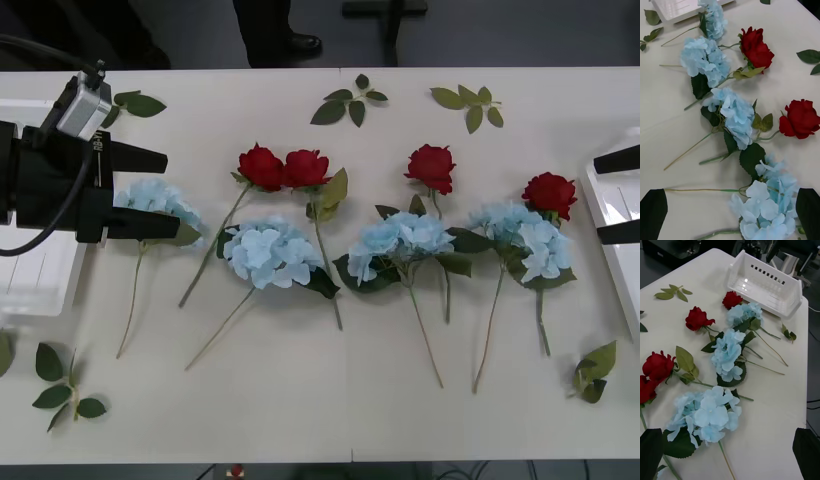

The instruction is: Place the red flowers into the right box and the blue flowers into the left box. If a person shows an open palm, hand one flower to the person first, then continue sorting.

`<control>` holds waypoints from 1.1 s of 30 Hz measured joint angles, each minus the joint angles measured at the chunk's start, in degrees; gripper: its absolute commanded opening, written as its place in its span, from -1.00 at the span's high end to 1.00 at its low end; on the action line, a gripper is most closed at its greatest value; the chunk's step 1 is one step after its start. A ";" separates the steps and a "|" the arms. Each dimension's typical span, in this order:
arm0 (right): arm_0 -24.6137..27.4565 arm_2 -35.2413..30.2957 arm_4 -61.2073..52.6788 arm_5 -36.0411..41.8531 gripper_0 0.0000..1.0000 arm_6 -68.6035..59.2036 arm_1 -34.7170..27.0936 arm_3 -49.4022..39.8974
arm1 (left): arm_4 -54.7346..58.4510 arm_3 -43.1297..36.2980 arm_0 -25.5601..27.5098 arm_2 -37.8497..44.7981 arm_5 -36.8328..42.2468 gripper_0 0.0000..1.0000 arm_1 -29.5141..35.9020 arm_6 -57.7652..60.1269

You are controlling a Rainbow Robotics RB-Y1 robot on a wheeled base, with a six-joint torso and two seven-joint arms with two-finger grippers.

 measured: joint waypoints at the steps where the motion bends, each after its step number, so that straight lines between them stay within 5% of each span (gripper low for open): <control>1: 0.09 0.06 0.00 0.00 -1.00 0.00 0.05 0.00 | 0.00 0.19 0.26 -0.15 0.00 -1.00 -0.24 0.00; 13: 1.43 0.81 6.73 -3.52 -1.00 0.00 0.06 -0.01 | 2.03 2.02 0.11 -0.58 -0.25 -1.00 -1.13 0.65; 20: 1.46 0.86 19.52 -4.55 -1.00 -1.86 0.06 -2.61 | -11.99 2.08 -4.26 4.20 5.15 -1.00 -0.45 29.57; 26: 2.63 2.91 31.59 -6.17 -1.00 -38.19 0.05 -5.51 | -30.04 2.19 -4.20 4.73 9.67 -1.00 -1.12 33.91; 33: 3.40 6.62 42.98 -7.43 -1.00 -53.77 0.05 -5.29 | -46.76 2.22 -0.02 2.80 7.26 -1.00 -6.01 46.05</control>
